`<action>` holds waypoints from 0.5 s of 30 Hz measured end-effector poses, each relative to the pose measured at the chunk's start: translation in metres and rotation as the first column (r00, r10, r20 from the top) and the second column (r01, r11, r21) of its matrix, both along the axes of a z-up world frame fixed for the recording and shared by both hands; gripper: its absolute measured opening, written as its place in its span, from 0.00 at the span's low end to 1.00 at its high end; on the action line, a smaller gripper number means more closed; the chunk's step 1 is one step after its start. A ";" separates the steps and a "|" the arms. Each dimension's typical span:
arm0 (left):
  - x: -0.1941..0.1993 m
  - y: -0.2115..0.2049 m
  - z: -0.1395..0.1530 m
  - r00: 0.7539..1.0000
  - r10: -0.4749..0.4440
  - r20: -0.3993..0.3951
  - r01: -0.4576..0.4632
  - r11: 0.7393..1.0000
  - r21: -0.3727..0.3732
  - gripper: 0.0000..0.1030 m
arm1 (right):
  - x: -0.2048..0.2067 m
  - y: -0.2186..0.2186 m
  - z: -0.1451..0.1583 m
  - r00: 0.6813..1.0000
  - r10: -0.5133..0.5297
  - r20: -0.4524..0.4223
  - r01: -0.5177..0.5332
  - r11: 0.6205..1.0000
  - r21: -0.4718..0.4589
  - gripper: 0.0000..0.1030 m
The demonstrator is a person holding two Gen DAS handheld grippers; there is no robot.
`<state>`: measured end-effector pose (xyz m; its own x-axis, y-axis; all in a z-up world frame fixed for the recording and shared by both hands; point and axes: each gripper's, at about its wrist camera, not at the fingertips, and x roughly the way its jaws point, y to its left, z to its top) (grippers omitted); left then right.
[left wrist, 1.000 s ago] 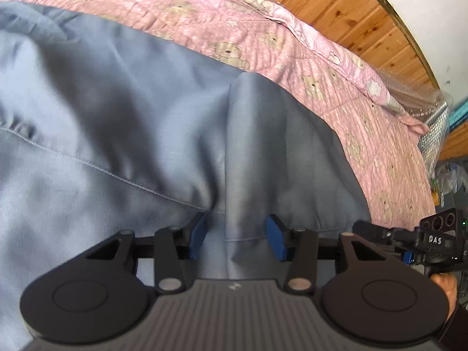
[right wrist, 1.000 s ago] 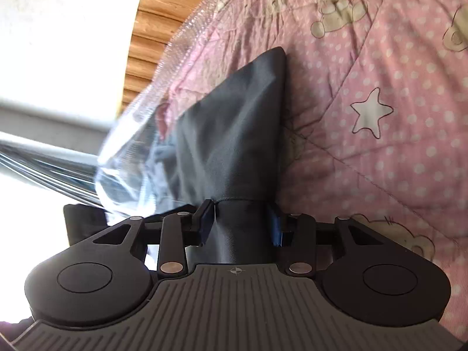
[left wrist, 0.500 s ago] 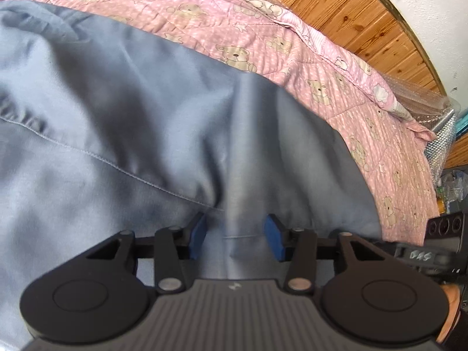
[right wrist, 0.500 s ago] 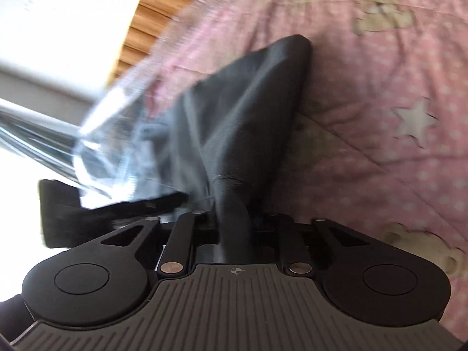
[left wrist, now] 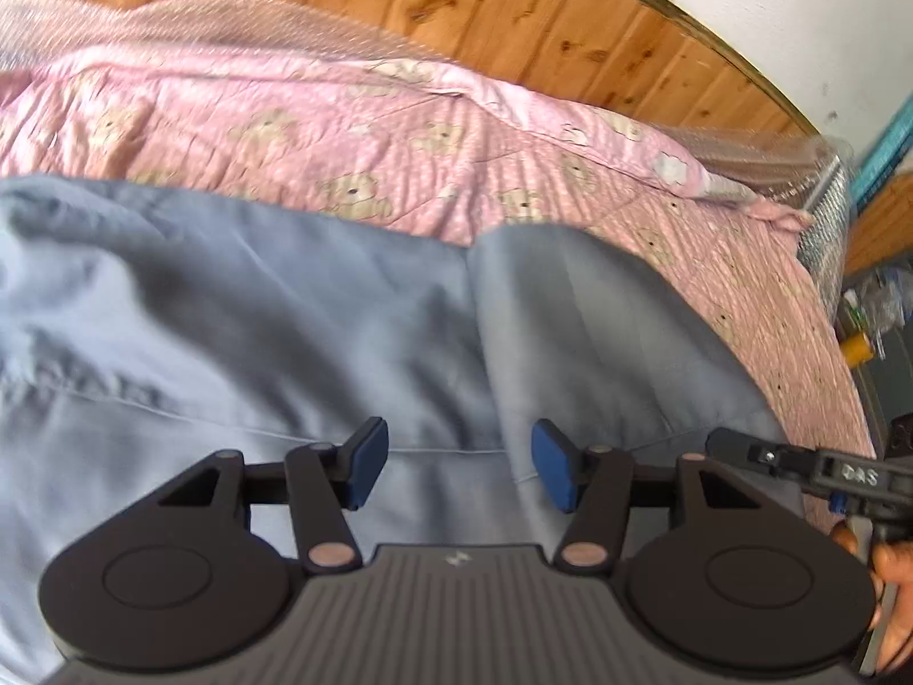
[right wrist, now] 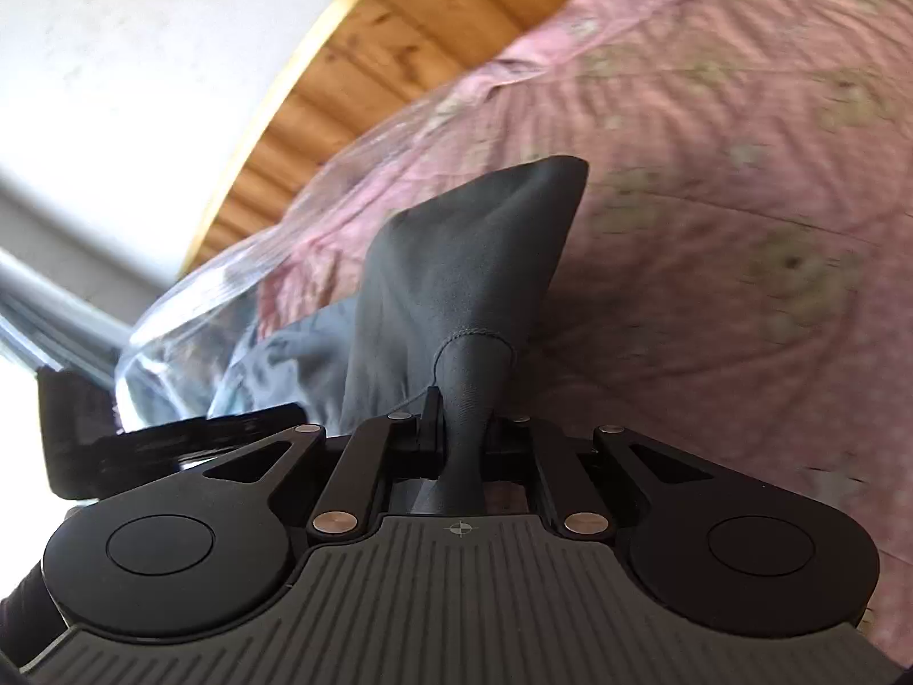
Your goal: Fold clothes
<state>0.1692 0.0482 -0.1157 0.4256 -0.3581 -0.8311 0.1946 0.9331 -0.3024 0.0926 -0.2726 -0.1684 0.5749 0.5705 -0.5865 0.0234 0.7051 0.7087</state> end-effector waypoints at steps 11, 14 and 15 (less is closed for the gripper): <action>-0.021 0.069 -0.014 0.996 0.080 -0.028 -0.078 0.996 0.042 0.56 | -0.003 0.004 -0.039 0.993 -0.047 -0.110 0.026 0.982 -0.188 0.31; -0.046 0.141 -0.006 0.986 0.167 -0.002 -0.166 0.983 0.072 0.56 | -0.021 -0.005 -0.025 0.987 -0.141 -0.079 0.110 0.945 -0.309 0.52; -0.057 0.169 -0.002 0.977 0.212 0.006 -0.212 0.973 0.087 0.57 | -0.029 -0.006 -0.017 0.983 -0.174 -0.063 0.139 0.919 -0.368 0.53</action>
<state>0.1120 0.2169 -0.1180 0.4810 -0.1870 -0.8566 -0.0113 0.9756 -0.2193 0.0634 -0.2790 -0.1851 0.5729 0.2177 -0.7902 0.2075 0.8942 0.3967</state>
